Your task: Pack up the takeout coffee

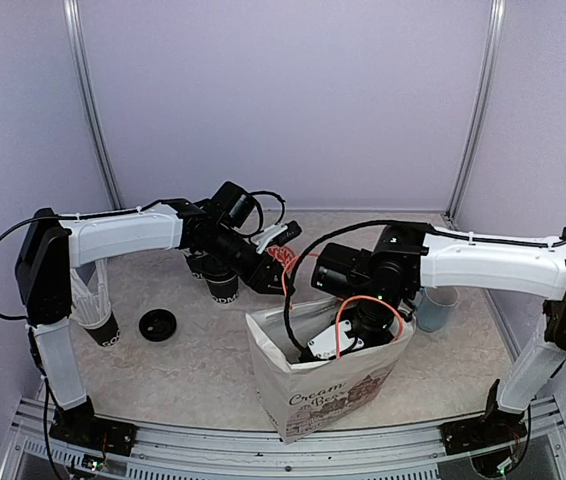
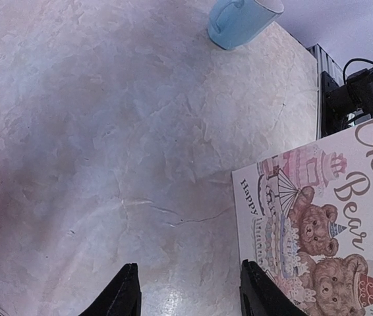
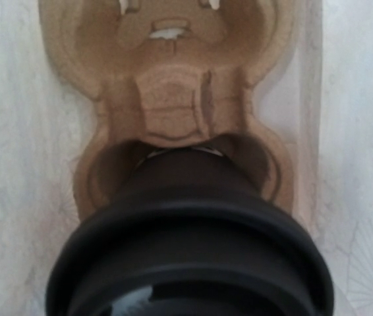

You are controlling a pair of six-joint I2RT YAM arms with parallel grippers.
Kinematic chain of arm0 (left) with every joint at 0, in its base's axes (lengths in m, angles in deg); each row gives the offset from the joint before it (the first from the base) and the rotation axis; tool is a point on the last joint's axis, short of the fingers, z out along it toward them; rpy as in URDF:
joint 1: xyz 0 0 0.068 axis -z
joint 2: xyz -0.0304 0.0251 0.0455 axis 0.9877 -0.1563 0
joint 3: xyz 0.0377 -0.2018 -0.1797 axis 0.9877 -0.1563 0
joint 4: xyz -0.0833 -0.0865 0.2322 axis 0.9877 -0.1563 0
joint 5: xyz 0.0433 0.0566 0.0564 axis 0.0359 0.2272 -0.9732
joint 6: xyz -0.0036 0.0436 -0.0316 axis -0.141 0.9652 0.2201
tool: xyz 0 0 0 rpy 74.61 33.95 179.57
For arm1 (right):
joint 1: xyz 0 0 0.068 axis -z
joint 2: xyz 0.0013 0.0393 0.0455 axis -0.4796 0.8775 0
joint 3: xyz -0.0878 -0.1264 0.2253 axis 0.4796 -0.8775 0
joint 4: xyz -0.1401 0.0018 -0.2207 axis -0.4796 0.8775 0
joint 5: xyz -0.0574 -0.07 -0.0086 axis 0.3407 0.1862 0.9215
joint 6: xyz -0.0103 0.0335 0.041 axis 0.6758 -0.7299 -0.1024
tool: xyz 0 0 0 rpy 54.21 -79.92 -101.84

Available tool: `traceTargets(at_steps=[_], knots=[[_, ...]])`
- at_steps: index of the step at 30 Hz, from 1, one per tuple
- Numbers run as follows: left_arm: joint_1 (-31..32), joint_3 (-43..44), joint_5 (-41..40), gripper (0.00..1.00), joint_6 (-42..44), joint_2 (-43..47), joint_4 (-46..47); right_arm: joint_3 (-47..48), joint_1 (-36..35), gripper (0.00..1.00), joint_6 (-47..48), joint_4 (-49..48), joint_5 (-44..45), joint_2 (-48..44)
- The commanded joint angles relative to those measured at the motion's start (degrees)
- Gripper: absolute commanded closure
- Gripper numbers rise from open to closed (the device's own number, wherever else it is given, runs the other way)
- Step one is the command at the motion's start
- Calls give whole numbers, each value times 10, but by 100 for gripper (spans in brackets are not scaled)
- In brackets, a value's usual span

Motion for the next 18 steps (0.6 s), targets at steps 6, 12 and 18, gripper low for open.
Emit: traceTargets(at_steps=[6, 12, 18], knots=[[-30, 7, -61, 47, -6, 88, -15, 61, 5, 33, -8, 81, -14, 18], [-35, -7, -66, 45, -3, 168, -28, 100, 5, 16, -16, 83, -31, 4], [-28, -10, -16, 44, -5, 206, -29, 121, 5, 12, -18, 83, -16, -9]])
